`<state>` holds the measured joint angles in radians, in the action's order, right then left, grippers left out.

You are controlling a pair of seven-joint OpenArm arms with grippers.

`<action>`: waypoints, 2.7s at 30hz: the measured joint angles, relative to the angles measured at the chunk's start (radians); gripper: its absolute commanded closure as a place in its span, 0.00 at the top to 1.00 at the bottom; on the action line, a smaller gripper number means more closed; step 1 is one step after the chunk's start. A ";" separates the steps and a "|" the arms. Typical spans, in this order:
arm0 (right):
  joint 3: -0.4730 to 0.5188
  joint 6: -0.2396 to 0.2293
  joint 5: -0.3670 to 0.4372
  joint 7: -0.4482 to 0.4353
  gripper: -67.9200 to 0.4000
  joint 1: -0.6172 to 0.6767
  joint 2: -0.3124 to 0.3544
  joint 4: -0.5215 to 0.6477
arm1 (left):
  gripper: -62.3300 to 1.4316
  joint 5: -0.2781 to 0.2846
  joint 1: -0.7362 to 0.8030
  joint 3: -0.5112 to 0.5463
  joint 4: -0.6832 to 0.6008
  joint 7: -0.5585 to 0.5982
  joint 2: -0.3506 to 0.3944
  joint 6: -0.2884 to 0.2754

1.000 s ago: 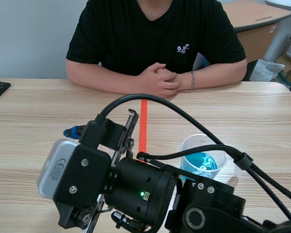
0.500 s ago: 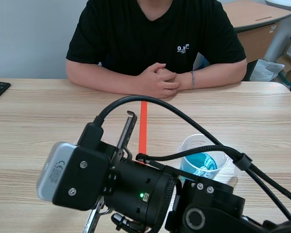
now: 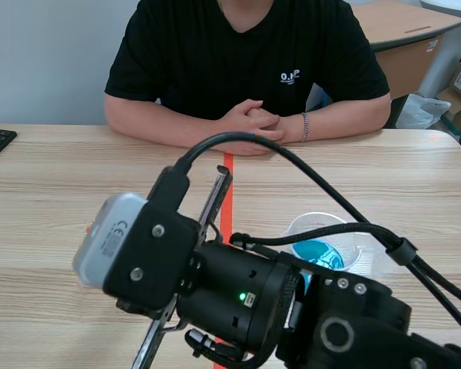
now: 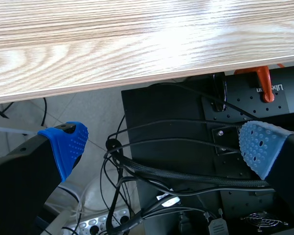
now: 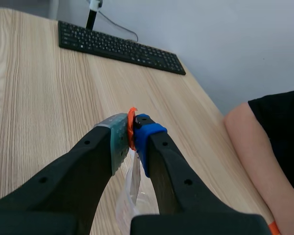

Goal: Do the redox reaction experiment.
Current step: 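Lift the metal plate out of the left beaker, then move the plate over the blue solution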

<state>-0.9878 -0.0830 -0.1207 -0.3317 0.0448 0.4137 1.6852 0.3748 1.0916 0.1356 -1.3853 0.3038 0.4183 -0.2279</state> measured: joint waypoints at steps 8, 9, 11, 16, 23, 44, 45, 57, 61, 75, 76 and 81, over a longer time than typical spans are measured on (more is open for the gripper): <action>0.071 -0.002 0.125 0.047 0.03 0.000 0.083 0.153 | 1.00 0.000 0.000 0.000 0.000 -0.006 0.000 0.000; 0.085 -0.002 0.138 0.048 0.03 0.000 0.090 0.160 | 1.00 0.000 0.000 0.000 0.000 -0.006 0.000 0.000; 0.107 -0.011 0.161 0.054 0.03 0.000 0.101 0.175 | 1.00 0.000 0.000 0.000 0.000 -0.006 0.000 -0.001; 0.138 -0.052 0.253 0.107 0.03 0.000 0.131 0.229 | 1.00 0.000 0.000 0.000 0.000 -0.006 0.000 -0.001; 0.205 -0.092 0.395 0.237 0.03 0.000 0.146 0.268 | 1.00 0.000 0.000 0.000 0.000 -0.026 0.000 -0.001; 0.437 -0.142 0.644 0.342 0.03 0.001 0.340 0.467 | 1.00 0.000 0.000 0.000 0.000 0.001 0.000 -0.001; 0.449 -0.142 0.657 0.341 0.03 0.001 0.356 0.467 | 1.00 0.000 0.000 0.000 0.000 0.001 0.000 -0.001; 0.683 -0.161 0.698 0.227 0.03 0.232 0.524 0.467 | 1.00 0.000 0.000 0.000 0.000 0.001 0.000 -0.001; 0.787 -0.165 0.698 0.175 0.03 0.349 0.548 0.467 | 1.00 0.000 0.000 0.000 0.000 0.001 0.000 0.000; 1.184 -0.211 0.698 0.043 0.03 0.721 0.548 0.467 | 1.00 0.000 0.000 0.000 0.000 0.001 0.000 -0.001; 1.207 -0.210 0.698 0.036 0.03 0.742 0.548 0.467 | 0.99 0.000 0.000 0.000 0.000 0.001 0.000 -0.001; 1.254 -0.214 0.698 0.025 0.03 0.793 0.548 0.464 | 0.74 0.000 0.000 0.000 0.000 0.001 0.000 -0.001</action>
<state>0.2665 -0.2970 0.5770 -0.3065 0.8383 0.9615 2.1494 0.3752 1.0916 0.1356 -1.3853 0.3046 0.4183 -0.2287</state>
